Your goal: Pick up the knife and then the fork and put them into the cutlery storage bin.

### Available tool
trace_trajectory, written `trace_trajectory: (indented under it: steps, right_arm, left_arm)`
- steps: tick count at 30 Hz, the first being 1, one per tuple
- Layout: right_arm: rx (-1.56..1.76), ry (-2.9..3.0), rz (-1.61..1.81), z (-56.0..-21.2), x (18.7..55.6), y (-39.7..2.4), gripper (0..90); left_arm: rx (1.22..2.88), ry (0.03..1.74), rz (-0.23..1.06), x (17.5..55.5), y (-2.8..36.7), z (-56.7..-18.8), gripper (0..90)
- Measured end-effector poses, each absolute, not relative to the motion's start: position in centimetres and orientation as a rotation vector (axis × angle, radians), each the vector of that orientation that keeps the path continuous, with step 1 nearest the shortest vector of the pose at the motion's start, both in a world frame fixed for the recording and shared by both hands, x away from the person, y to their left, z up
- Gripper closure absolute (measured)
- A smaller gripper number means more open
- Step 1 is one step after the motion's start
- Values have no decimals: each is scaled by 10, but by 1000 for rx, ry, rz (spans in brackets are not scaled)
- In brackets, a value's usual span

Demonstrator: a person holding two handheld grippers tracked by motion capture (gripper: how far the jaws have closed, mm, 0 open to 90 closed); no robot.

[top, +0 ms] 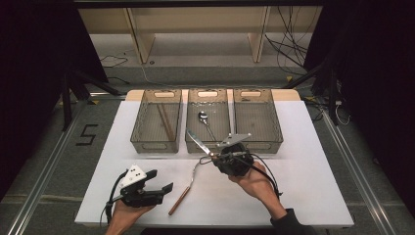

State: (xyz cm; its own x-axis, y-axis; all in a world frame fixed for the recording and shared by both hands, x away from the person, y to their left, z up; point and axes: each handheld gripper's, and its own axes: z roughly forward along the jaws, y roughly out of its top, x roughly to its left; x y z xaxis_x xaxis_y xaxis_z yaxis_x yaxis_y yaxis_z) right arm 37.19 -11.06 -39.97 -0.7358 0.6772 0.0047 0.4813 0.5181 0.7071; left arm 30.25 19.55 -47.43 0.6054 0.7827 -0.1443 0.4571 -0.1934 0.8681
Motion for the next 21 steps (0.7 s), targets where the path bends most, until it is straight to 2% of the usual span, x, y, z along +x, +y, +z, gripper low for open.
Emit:
trace_trajectory:
  steps: [21]
  right_arm:
    - [1150, 2326, 1015, -377, 423, -157, 769]
  left_arm:
    - [1833, 1001, 410, 303, 196, -475, 207]
